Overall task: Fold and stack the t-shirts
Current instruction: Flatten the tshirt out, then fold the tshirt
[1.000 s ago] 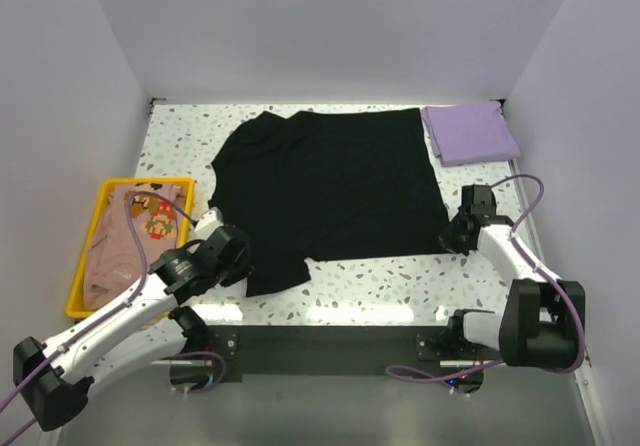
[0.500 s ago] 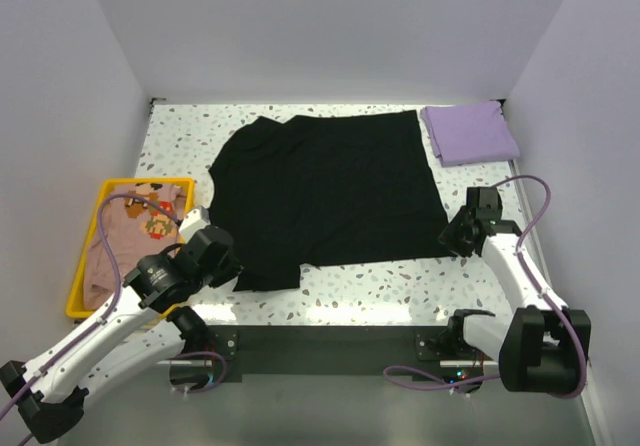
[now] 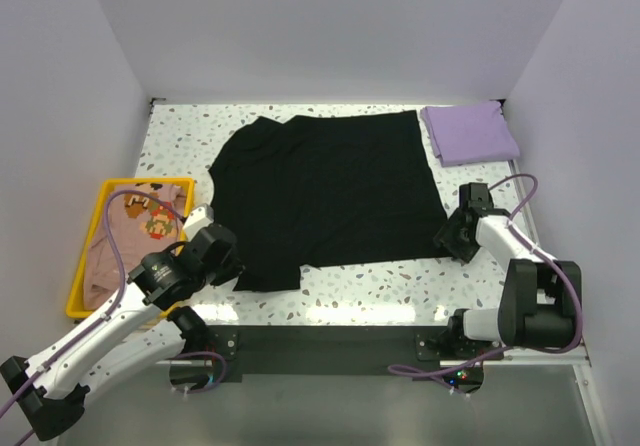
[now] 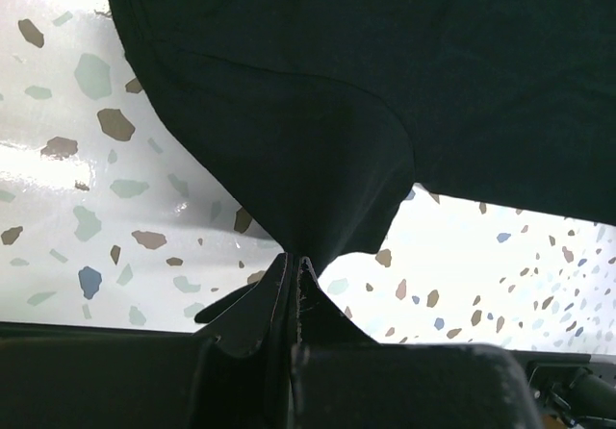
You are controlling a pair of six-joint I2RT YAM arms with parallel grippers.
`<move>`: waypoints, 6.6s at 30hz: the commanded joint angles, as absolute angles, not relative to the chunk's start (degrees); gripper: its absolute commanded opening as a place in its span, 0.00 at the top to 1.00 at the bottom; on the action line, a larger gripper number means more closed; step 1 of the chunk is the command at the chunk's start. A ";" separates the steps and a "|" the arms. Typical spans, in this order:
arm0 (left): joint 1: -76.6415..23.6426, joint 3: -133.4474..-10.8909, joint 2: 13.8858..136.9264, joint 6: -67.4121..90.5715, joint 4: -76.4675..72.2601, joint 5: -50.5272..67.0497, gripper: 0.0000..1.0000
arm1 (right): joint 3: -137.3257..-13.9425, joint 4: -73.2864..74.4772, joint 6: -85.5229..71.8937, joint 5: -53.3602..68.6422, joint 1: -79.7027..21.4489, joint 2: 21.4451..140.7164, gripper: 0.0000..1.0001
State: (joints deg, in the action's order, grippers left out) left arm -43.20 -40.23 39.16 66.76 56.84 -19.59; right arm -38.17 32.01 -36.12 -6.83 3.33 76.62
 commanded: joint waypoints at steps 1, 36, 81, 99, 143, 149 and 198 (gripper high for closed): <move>-43.51 -41.05 38.94 65.04 53.88 -19.69 1.00 | -40.52 30.94 -37.18 -11.16 4.04 77.25 0.46; -43.51 -47.82 36.73 63.38 62.41 -21.36 1.00 | -44.20 44.20 -32.17 -1.85 7.38 58.63 1.00; -9.67 -65.04 82.44 37.79 31.20 -8.53 1.00 | -74.36 21.97 -34.89 14.15 7.65 103.18 1.00; -6.68 -64.34 86.22 37.27 28.30 -6.06 1.00 | -76.90 21.18 -35.07 14.85 7.56 107.93 1.00; -7.74 -52.03 84.21 43.25 18.89 1.58 0.48 | -76.28 9.76 -40.16 4.48 -42.09 108.27 0.42; -5.36 -53.26 79.99 41.84 21.36 2.46 0.48 | -76.73 3.79 -46.57 4.31 -46.75 112.84 0.42; -4.75 -50.98 88.15 37.97 17.05 7.82 0.73 | -87.63 -17.74 -72.85 14.41 -36.21 131.40 0.97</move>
State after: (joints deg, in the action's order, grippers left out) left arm -5.26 -51.62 88.01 39.31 20.03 6.92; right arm -86.04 -12.51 -70.39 13.47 -37.01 131.55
